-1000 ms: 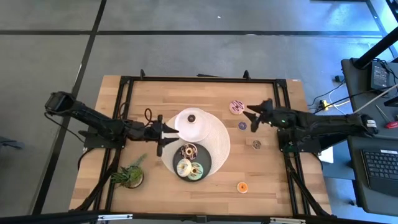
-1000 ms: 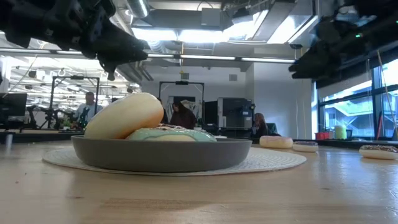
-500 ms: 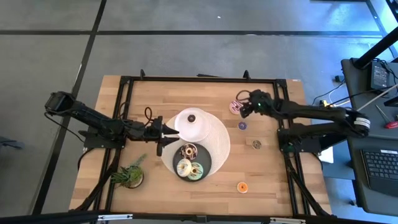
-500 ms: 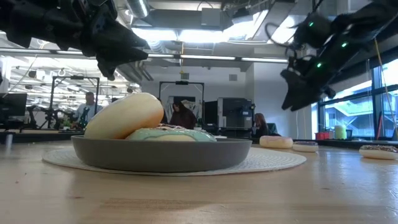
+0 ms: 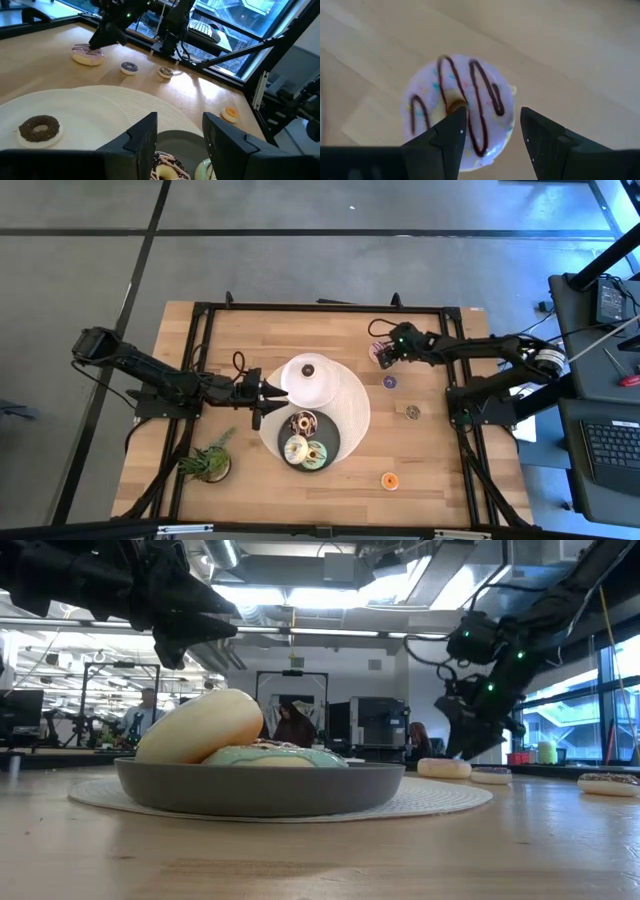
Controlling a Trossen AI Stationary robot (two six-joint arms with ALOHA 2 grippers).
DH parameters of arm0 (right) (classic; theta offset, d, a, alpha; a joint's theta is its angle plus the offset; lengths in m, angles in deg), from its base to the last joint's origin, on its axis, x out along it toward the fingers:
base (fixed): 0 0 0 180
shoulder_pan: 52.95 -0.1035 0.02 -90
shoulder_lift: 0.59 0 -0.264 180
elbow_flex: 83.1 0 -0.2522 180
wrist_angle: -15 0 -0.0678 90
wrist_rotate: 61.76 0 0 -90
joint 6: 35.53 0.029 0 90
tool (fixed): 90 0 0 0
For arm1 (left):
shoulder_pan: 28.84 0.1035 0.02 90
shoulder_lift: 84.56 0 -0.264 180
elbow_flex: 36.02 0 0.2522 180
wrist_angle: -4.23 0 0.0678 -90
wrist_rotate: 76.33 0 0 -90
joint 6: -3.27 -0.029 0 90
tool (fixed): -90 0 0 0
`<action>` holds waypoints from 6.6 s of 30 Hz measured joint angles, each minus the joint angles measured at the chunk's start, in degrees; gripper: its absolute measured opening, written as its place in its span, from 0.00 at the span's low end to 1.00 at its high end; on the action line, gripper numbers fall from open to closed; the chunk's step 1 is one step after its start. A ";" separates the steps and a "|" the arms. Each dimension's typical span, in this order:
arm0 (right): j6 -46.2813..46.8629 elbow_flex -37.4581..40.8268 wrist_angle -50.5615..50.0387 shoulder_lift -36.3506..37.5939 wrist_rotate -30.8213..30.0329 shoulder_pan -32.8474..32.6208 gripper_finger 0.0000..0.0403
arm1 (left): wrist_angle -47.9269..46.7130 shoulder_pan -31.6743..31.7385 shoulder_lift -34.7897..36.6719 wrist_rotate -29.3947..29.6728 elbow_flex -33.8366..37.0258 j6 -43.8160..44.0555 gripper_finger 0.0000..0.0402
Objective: Pick & Place donuts
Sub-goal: Put the large pink donut on the black plate, then put the small blue donut on the white plate
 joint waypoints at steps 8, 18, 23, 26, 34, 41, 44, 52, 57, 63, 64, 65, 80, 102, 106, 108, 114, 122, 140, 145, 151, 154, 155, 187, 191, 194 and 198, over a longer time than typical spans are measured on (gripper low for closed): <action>0.71 -0.09 3.31 -5.72 -0.35 -0.06 0.47 | -0.04 0.01 0.00 -0.01 0.00 0.00 0.37; 0.12 -0.02 4.81 -6.08 0.31 -0.08 0.22 | -0.04 0.00 0.00 0.00 -0.02 0.01 0.37; -1.96 0.06 8.24 -6.05 0.14 -0.06 0.08 | -0.07 0.01 0.00 0.00 -0.02 0.00 0.37; -4.37 -0.95 7.64 -4.88 1.24 -0.31 0.06 | -0.07 0.00 0.00 0.06 -0.02 0.00 0.38; -7.52 -5.43 7.23 0.48 13.57 -10.18 0.10 | -0.11 0.02 -0.02 0.39 -0.04 0.00 0.37; -4.39 -5.94 13.05 0.68 14.93 -29.06 0.08 | -0.16 0.01 -0.02 0.43 -0.07 -6.67 0.38; -2.13 -5.97 17.13 0.21 11.49 -35.49 0.09 | -0.17 0.02 -0.02 0.44 -0.07 -8.77 0.38; 1.74 -5.99 25.46 -5.54 8.00 -42.68 0.10 | -0.14 0.01 -0.04 0.44 -0.07 -9.03 0.37; 3.22 -5.97 31.57 -11.32 8.44 -44.30 0.10 | -0.13 0.02 -0.02 0.44 -0.07 -9.05 0.38; 3.45 -6.48 42.20 -18.36 13.16 -45.40 0.11 | -0.31 0.02 -0.03 0.44 -0.07 -9.05 0.37; 3.45 -7.00 42.45 -19.30 13.50 -45.52 0.11 | -0.31 0.01 -0.03 0.44 -0.07 -9.05 0.37; 3.45 -7.71 42.31 -20.36 13.55 -45.56 0.11 | -0.32 0.02 -0.04 0.44 -0.07 -9.05 0.37; 3.30 -15.87 36.49 -29.31 15.54 -45.52 0.11 | -1.08 0.00 -0.04 0.44 -0.07 -9.05 0.37; 1.77 -15.76 34.09 -29.01 17.09 -45.45 0.28 | -1.14 0.02 -0.04 0.44 -0.07 -9.05 0.37; 1.73 -15.74 33.64 -28.51 17.14 -45.48 0.37 | -1.19 0.01 -0.03 0.44 -0.07 -9.05 0.37; 1.77 -15.74 32.21 -27.74 17.11 -45.38 0.40 | -1.27 0.02 -0.04 0.44 -0.07 -9.05 0.37; 1.68 -15.74 26.23 -23.86 16.81 -44.31 0.44 | -1.41 0.02 -0.04 0.44 -0.04 -9.05 0.38; 0.85 -15.74 11.53 -16.60 14.11 -41.88 0.43 | -1.40 0.02 -0.04 0.44 -0.04 -9.03 0.37; 22.23 -15.21 -38.87 -2.56 -15.22 -29.48 0.42 | -1.39 0.02 -0.04 0.44 -0.04 -9.03 0.38; 19.87 -14.14 -38.80 -2.65 -9.78 -26.71 0.42 | -1.40 0.00 -0.04 0.44 -0.04 -9.03 0.38; 19.67 -10.98 -36.05 -2.67 -7.85 -25.85 0.42 | -1.40 0.00 -0.04 0.44 -0.04 -9.03 0.37; 19.42 -8.97 -32.23 -2.67 -7.89 -25.87 0.42 | -1.40 0.02 -0.04 0.44 -0.04 -9.03 0.38; 19.41 -8.20 -30.53 -2.67 -7.88 -25.87 0.42 | -1.41 0.01 -0.04 0.44 -0.04 -9.03 0.38; -8.89 -16.07 4.90 -4.31 -3.97 -29.14 0.07 | -1.40 0.00 -0.04 0.42 -0.04 -9.03 0.38; -10.63 -21.01 3.99 -8.19 -0.45 -28.95 0.07 | -1.83 0.01 -0.04 0.43 -0.01 -9.03 0.37; -12.19 -25.99 2.27 -12.65 2.20 -28.97 0.08 | -2.20 0.01 -0.04 0.42 0.00 -9.03 0.37; -13.59 -32.13 -2.18 -19.69 3.56 -29.00 0.08 | -2.33 0.02 -0.04 0.40 0.00 -8.90 0.38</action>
